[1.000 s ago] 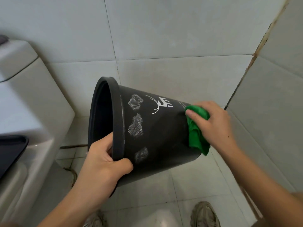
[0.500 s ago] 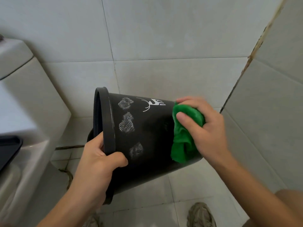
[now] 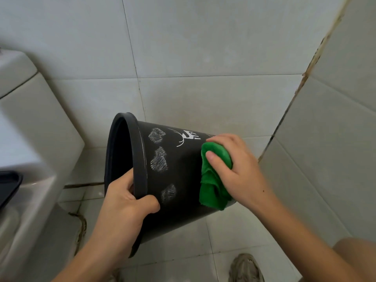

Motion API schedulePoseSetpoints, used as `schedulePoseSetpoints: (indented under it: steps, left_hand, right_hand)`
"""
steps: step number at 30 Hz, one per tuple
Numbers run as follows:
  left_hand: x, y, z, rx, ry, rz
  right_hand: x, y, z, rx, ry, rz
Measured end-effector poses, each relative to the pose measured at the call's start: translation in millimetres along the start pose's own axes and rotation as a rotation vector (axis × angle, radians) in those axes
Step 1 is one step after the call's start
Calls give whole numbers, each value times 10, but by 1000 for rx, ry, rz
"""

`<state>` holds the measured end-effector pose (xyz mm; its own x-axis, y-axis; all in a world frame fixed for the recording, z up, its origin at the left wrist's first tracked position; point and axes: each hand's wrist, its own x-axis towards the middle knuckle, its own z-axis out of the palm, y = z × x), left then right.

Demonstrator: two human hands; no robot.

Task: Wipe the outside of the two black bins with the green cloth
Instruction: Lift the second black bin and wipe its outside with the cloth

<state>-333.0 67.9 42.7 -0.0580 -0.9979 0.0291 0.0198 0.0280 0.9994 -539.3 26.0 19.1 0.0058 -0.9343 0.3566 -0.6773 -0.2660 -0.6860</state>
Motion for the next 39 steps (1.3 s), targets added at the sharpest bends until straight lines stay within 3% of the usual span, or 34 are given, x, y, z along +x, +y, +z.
schedulePoseSetpoints:
  steps: [7,11,13,18,21,22,27,34,39]
  left_hand:
    - [73,-47,-11,8,-13,-52]
    - [102,15,-29,-16,-6,-47]
    - [114,44,-44,-18,-1,-38]
    - [86,68,9,79,-15,-16]
    - [67,34,61,73,-32,-2]
    - [64,28,61,56,-32,-3]
    - [39,44,41,19,-75,-30]
    - [18,48,6,36,-92,-75]
    - [6,63,52,37,-127,-89]
  right_hand:
    - [95,36,-140,79,64,192]
    - [171,45,-288,465,31,569]
    - [186,83,-328,533,37,663]
    - [227,66,-213,372,321,440]
    - [235,-28,-89,447,423,378]
    - [229,-53,-63,417,397,366]
    - [238,-48,-74,-275,224,244]
    - [235,-39,-222,-321,-261,154]
    - [151,-79,-181,-505,-213,134]
